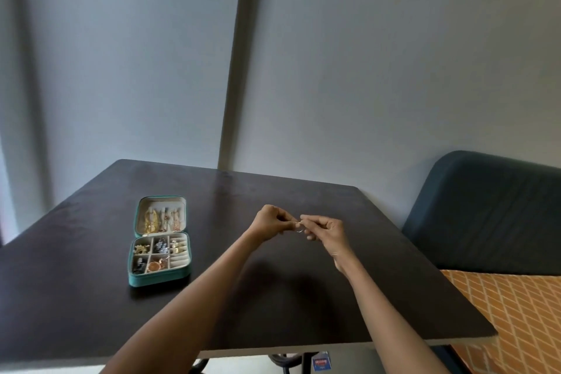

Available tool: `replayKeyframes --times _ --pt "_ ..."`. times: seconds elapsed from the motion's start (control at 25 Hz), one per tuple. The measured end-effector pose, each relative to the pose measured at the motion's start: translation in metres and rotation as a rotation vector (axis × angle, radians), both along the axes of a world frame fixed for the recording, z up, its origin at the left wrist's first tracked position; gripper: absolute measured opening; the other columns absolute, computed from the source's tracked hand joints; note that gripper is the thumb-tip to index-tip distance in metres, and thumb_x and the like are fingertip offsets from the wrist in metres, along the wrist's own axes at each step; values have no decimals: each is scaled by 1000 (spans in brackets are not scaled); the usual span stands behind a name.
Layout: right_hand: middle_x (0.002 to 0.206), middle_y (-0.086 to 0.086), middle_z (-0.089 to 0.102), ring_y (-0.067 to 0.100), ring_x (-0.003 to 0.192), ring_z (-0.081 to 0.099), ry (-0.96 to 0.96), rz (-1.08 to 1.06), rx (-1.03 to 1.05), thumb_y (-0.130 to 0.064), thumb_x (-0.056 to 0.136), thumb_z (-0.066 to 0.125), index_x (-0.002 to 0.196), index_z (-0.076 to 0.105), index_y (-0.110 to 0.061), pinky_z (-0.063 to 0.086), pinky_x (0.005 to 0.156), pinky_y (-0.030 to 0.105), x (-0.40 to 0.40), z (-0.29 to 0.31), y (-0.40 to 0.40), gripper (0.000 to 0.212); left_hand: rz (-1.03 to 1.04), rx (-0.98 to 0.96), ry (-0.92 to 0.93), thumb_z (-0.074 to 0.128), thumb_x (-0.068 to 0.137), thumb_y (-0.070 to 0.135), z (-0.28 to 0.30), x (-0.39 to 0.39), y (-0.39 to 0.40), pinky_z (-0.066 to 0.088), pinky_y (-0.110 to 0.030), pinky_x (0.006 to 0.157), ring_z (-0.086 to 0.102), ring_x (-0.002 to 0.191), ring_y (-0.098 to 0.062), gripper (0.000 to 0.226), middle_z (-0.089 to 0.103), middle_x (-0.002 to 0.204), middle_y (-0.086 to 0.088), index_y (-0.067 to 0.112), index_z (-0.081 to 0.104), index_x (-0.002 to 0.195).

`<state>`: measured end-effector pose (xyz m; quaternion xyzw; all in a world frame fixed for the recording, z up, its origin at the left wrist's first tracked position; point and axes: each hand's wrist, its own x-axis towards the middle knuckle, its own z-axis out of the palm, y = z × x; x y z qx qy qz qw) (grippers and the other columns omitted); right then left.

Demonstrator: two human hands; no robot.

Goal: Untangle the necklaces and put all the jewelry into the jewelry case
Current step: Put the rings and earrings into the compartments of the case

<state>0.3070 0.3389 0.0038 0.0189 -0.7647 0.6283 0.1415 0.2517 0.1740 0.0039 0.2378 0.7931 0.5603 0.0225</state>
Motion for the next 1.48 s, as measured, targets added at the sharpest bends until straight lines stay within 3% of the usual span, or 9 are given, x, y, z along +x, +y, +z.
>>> replayKeyframes --times 0.24,0.36,0.52,0.64,0.8,0.92,1.04,1.28,1.48 --pt "77 4 71 3 65 62 -15 226 282 -12 78 75 88 74 -13 52 64 17 -3 18 -67 10 13 -267 84 77 76 22 17 5 -85 41 -13 59 53 57 2 22 64 65 8 3 74 85" --pt "83 5 72 5 71 65 -77 376 366 -14 75 78 91 74 -7 54 69 19 -5 23 -108 18 -42 -429 23 73 80 16 28 12 -133 34 -8 49 47 48 1 16 55 50 17 4 74 91" --pt "85 10 72 8 75 66 -68 522 443 -6 77 76 93 73 -2 54 72 18 -11 21 -158 17 -55 -622 -19 71 82 25 34 19 -187 33 -11 49 42 50 -1 18 54 59 10 14 73 96" --pt "78 3 70 7 70 64 -8 465 476 -4 77 75 93 73 -2 53 68 18 -13 7 -180 16 -37 -643 -25 68 85 21 34 21 -214 41 -8 60 54 65 -1 22 66 81 2 8 71 103" --pt "95 5 74 8 85 67 81 373 620 -11 78 75 102 73 -9 53 79 18 -8 -8 -193 25 40 -702 4 74 79 17 27 19 -224 42 -11 64 54 80 -9 23 59 91 2 10 64 99" --pt "100 3 73 1 88 64 152 343 691 -14 79 75 103 74 -11 46 76 7 -2 -10 -201 25 97 -850 39 76 77 25 21 20 -219 41 -20 72 49 92 -14 44 53 106 -1 10 58 114" --pt "100 5 74 3 88 64 148 355 744 -13 79 74 103 74 -11 45 75 6 -3 -11 -204 23 140 -945 36 75 75 32 15 20 -214 43 -29 84 51 108 -20 50 52 123 -2 18 54 118" --pt "103 6 73 3 89 62 165 355 852 -9 81 71 103 74 -10 37 74 -2 -1 -9 -204 22 180 -1002 83 75 73 35 16 19 -209 41 -31 85 50 115 -21 56 52 128 0 23 50 122" --pt "101 8 70 18 90 64 207 329 946 -15 84 68 104 74 -17 41 79 13 2 -15 -206 21 175 -1008 125 75 73 35 15 19 -204 38 -29 83 49 117 -21 56 52 127 -1 22 49 122"
